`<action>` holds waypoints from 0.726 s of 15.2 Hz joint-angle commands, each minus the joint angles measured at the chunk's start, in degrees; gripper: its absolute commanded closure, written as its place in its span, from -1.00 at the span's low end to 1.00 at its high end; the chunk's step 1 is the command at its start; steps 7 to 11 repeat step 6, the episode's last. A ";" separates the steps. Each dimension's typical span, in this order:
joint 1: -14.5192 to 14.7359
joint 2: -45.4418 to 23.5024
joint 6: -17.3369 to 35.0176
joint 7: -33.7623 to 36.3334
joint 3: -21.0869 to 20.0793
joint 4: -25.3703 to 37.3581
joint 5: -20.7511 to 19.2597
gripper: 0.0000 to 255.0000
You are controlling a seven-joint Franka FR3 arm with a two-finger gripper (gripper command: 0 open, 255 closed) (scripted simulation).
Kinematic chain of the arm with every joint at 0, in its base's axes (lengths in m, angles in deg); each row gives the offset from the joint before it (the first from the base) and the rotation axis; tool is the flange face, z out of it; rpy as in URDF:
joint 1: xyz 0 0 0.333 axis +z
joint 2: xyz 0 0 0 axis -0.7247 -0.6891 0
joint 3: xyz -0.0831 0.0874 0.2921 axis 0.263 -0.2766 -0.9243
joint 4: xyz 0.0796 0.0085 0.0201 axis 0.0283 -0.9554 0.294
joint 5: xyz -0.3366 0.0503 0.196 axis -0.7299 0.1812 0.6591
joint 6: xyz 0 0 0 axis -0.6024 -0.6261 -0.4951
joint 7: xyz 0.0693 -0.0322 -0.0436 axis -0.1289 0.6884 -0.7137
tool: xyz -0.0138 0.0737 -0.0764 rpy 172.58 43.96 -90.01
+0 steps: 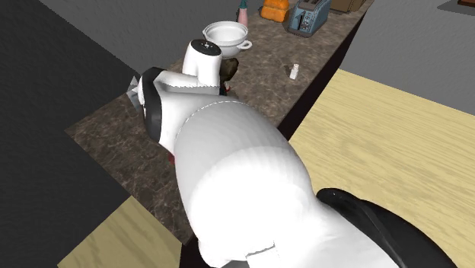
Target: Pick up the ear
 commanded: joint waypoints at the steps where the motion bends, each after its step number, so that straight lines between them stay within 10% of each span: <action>1: -0.25 0.62 -1.63 0.61 0.16 1.31 -0.56 1.00; 11: -0.57 1.47 -4.21 1.51 0.42 3.13 -1.36 1.00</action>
